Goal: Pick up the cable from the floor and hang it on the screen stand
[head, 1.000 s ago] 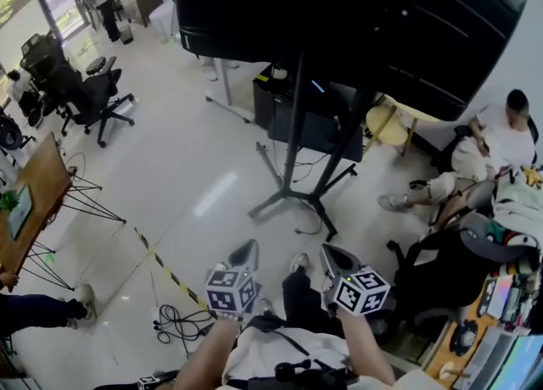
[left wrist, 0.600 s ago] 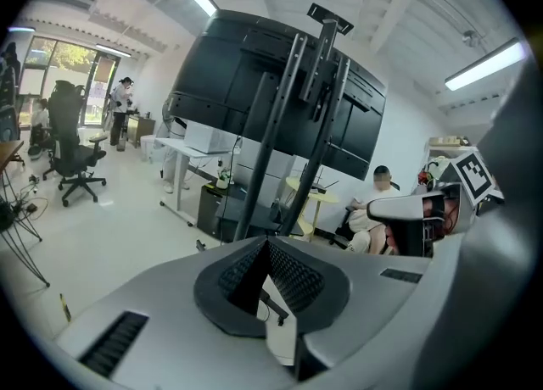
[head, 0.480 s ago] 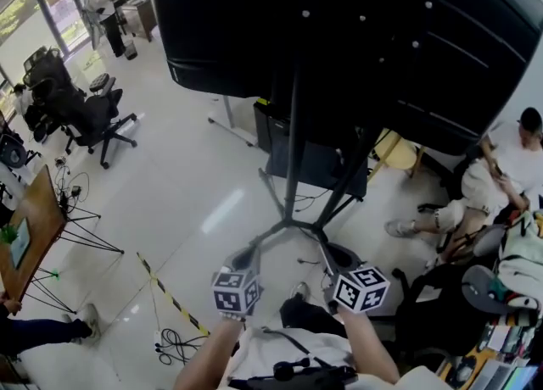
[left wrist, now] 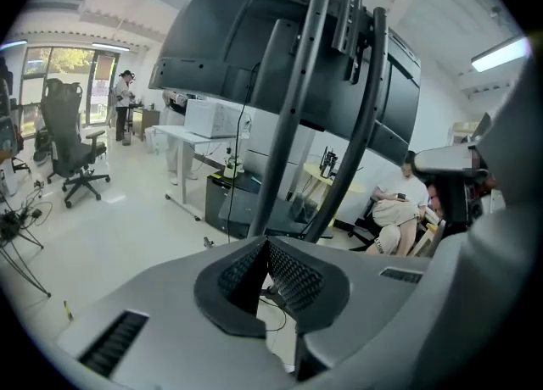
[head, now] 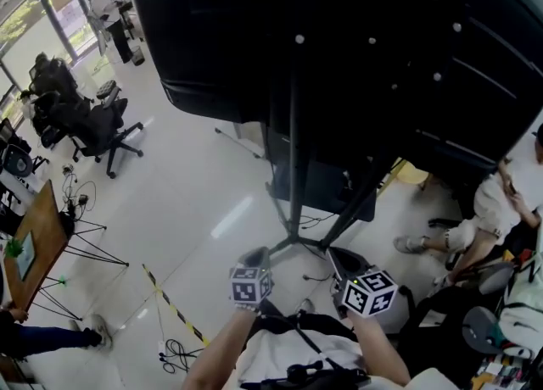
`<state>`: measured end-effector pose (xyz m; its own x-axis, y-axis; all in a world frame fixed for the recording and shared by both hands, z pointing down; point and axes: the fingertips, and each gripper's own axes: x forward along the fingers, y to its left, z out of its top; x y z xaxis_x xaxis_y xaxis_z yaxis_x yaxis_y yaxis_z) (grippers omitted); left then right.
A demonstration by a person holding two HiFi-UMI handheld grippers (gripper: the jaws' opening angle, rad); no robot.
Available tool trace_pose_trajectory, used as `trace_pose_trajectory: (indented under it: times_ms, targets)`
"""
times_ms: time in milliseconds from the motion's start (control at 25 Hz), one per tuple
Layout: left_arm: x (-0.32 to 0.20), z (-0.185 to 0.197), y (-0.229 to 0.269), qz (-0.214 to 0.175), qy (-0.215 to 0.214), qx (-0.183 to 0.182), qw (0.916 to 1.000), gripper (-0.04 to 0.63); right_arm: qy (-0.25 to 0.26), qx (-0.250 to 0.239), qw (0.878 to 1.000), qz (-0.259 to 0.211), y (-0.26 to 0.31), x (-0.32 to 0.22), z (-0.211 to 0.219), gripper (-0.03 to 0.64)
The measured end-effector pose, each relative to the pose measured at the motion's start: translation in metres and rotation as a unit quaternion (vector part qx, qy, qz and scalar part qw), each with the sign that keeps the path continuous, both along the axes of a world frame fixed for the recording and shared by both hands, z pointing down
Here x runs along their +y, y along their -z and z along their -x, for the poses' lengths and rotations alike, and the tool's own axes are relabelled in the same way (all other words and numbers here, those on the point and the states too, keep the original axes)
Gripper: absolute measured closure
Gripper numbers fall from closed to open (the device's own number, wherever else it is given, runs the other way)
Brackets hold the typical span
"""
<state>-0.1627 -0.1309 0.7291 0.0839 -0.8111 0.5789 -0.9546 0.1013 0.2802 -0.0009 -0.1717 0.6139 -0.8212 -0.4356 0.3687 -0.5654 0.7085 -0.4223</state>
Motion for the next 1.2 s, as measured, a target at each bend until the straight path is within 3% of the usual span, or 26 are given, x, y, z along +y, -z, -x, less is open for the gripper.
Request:
trace_pose_trajectory:
  times_ms: [400,480,680,880,1200]
  targets:
    - [-0.094,0.049,-0.098,0.065,0.008,-0.021,0.9976,0.587,-0.011,0.019,1.0,0.008,-0.022,-0.043,0.032,0.612]
    - [-0.109,0.057,-0.114,0.083,0.005,-0.025,0.9962,0.51,-0.016,0.021,1.0,0.011,-0.025,-0.052,0.039,0.612]
    - [-0.144,0.072,-0.142,0.107,-0.023,-0.037,0.9933,0.497,-0.029,0.018,0.999,0.016,-0.03,-0.071,0.055,0.612]
    - [-0.177,0.072,-0.173,0.118,-0.057,-0.015,0.9912,0.494,-0.043,0.025,0.999,0.02,-0.038,-0.086,0.063,0.611]
    - [-0.215,0.088,-0.211,0.138,-0.082,-0.055,0.9856,0.492,-0.078,0.03,0.996,0.032,-0.065,-0.105,0.058,0.612]
